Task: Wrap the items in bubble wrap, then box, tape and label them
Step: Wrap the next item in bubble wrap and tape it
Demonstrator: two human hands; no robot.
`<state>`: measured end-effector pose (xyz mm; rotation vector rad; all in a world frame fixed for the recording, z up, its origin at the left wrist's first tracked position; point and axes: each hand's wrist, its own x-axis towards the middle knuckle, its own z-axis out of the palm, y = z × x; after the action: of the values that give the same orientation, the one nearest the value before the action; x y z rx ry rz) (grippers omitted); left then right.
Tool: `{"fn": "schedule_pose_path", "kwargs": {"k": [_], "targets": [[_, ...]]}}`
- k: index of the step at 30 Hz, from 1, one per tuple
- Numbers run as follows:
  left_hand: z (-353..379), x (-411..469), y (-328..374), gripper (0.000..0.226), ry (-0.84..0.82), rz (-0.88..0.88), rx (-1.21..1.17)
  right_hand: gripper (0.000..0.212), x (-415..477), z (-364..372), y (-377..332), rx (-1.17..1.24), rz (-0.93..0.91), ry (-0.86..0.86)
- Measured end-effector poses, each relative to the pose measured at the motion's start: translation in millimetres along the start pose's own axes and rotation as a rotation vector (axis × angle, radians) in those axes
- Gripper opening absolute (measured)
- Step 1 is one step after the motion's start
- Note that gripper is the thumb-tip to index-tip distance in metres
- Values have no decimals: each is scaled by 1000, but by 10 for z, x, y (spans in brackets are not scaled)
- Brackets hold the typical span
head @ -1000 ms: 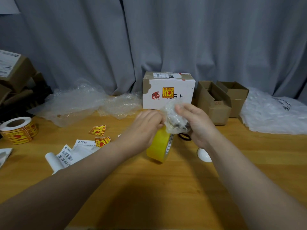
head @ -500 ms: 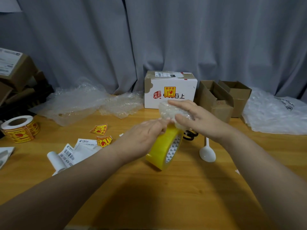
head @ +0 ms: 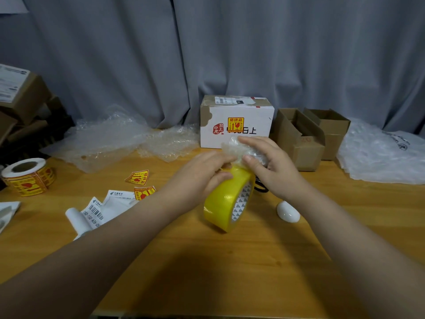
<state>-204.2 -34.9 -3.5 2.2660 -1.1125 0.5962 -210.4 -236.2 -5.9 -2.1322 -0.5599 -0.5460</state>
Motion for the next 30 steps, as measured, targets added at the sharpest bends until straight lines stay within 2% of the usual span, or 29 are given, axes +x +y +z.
{"fn": "schedule_pose_path", "kwargs": {"k": [3, 6, 8, 11, 12, 14, 17, 19, 23, 25, 27, 30], "targets": [[-30, -8, -40, 40, -21, 85, 48, 39, -40, 33, -76, 131, 23, 82], [32, -25, 1, 33, 32, 108, 91, 39, -78, 74, -145, 289, 72, 107], [17, 6, 121, 30, 147, 52, 37, 38, -84, 69, -163, 304, 93, 87], [-225, 289, 340, 18, 437, -70, -206, 36, -64, 41, -171, 219, 80, 52], [-323, 397, 372, 13, 480, -90, -256, 36, -58, 41, -169, 217, 92, 52], [-455, 524, 370, 10, 398, -103, -248, 35, -48, 51, -152, 243, 132, 83], [-336, 433, 223, 17, 72, -160, -75, 34, -60, 63, -117, 310, 180, 122], [-177, 300, 146, 24, -72, -210, -34, 32, -71, 78, -112, 337, 209, 163], [-75, 248, 70, 34, -253, -361, -193, 29, -83, 143, -120, 460, 280, 246], [-134, 285, 63, 31, -377, -374, -342, 29, -75, 160, -120, 423, 288, 258], [-182, 332, 58, 24, -416, -386, -376, 29, -70, 173, -125, 414, 293, 274], [-214, 396, 49, 15, -362, -402, -321, 32, -83, 215, -127, 485, 322, 318]]}}
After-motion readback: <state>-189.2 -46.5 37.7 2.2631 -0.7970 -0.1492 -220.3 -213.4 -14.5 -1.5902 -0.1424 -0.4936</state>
